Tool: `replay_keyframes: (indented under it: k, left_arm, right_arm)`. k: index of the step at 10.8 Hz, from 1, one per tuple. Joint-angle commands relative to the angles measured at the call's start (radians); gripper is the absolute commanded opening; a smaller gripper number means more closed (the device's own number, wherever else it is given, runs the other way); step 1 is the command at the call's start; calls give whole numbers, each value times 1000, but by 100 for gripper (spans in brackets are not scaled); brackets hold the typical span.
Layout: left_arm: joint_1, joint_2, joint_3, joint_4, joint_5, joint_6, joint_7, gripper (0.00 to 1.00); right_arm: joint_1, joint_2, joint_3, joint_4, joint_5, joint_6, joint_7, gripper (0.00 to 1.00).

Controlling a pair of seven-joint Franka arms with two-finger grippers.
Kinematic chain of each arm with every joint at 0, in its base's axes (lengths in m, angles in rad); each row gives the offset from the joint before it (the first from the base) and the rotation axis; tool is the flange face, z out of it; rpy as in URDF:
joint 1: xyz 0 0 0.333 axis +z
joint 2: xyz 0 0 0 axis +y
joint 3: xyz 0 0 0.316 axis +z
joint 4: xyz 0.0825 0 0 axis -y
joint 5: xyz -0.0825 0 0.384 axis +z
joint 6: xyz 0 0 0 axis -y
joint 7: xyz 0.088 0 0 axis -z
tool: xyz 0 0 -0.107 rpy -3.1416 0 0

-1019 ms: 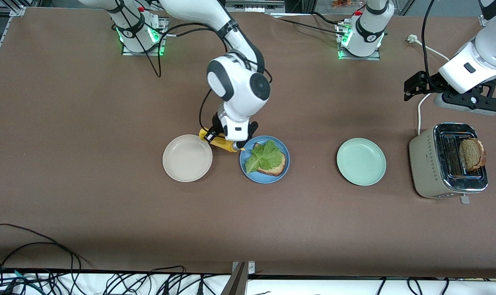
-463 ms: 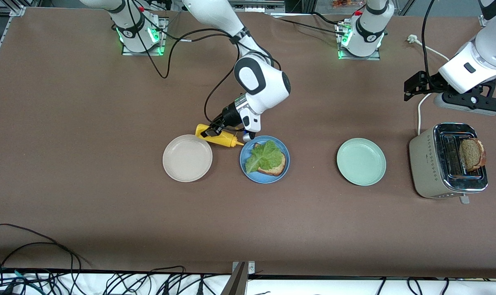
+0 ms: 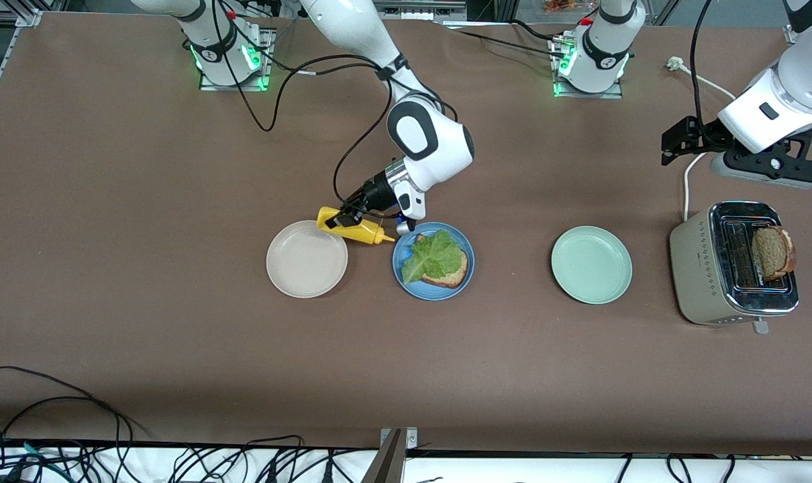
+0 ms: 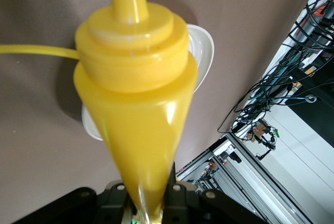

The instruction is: Make sandwich in blue plate with both arms

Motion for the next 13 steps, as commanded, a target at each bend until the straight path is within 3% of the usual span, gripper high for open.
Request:
replay_keyframes:
  k: [1, 10, 12, 13]
  left_arm:
    - [8, -6, -1, -1, -24, -6, 0, 100]
    - [8, -6, -1, -1, -24, -19, 3, 100]
    - [8, -6, -1, -1, -24, -19, 3, 100]
    - [8, -6, -1, 0, -24, -19, 3, 100]
  right_arm:
    - [16, 55, -11, 60, -19, -34, 30, 0]
    - [53, 46, -23, 61, -30, -72, 18, 0]
    - [-5, -7, 18, 60, -15, -46, 21, 0]
    - [-72, -64, 76, 58, -8, -35, 21, 0]
